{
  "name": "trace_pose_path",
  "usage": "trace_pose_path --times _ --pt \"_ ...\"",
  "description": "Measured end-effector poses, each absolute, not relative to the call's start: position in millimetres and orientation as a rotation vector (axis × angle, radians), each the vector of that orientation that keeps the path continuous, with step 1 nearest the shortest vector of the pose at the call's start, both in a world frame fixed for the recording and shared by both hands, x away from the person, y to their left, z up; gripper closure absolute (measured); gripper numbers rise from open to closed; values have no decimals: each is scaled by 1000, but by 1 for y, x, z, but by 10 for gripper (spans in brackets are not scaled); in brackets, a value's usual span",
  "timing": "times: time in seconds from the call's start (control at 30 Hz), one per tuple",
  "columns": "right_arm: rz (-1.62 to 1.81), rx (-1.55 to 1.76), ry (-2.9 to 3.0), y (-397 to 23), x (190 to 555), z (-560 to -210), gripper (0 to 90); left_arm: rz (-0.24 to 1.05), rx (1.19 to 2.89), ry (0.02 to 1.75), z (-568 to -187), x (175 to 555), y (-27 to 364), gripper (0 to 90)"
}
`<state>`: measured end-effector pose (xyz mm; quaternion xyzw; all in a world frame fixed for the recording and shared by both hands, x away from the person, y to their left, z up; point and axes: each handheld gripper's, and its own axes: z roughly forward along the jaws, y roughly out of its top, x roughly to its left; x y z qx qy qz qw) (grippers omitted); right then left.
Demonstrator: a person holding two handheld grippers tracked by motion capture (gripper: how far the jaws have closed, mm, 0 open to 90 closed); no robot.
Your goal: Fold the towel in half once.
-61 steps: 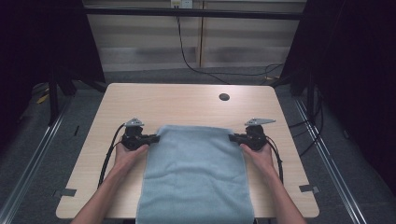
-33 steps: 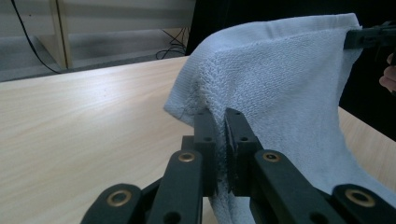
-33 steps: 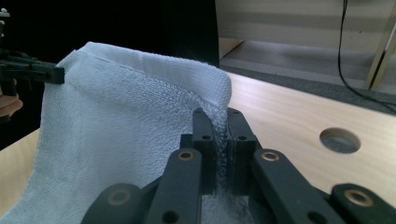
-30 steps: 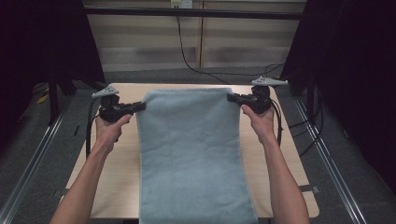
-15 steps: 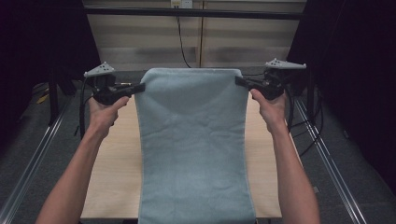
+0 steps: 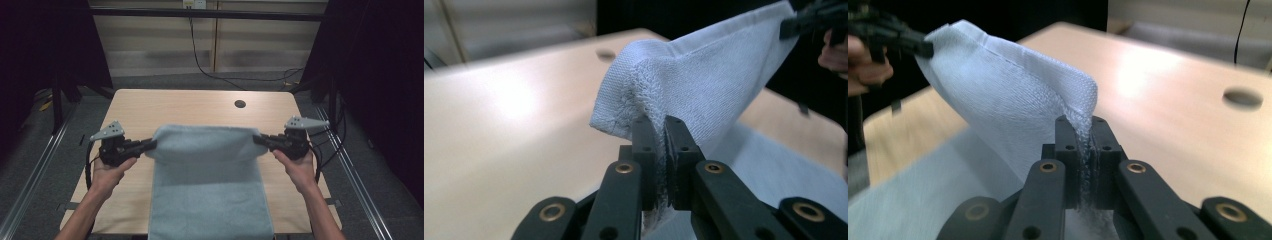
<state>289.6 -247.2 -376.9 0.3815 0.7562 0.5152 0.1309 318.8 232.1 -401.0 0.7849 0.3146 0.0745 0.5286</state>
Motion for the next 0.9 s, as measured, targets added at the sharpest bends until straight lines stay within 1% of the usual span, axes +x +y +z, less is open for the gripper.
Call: trace_pose_path --times 0.07,0.17,0.3,0.37,0.43,0.53,0.57,0.67,0.77,0.9 --pt "1492 1130 2230 -246 277 -390 858 152 1892 786 -415 315 234 851" --pt "1417 1123 2317 -238 258 -410 858 108 1942 784 -431 299 229 850" --pt "1395 1122 2372 -237 235 -425 858 54 1963 740 -435 275 225 850" --pt "1321 1141 2394 -238 224 -432 858 49 1961 731 -441 261 227 850" --pt "1279 1169 2439 -239 212 -446 857 -17 1973 775 -458 249 228 850" --pt "1253 1210 2501 -238 198 -470 858 -66 2084 767 -483 234 223 849" --pt "1220 1221 2524 -236 196 -477 857 -92 2109 772 -490 233 222 849" --pt "1143 1239 2574 -232 198 -491 857 -96 2150 761 -497 237 221 845" --pt "1132 1270 2581 -232 206 -492 858 -88 2145 776 -500 249 220 849" --pt "1126 1277 2555 -228 217 -493 858 -31 2144 801 -501 271 217 851"
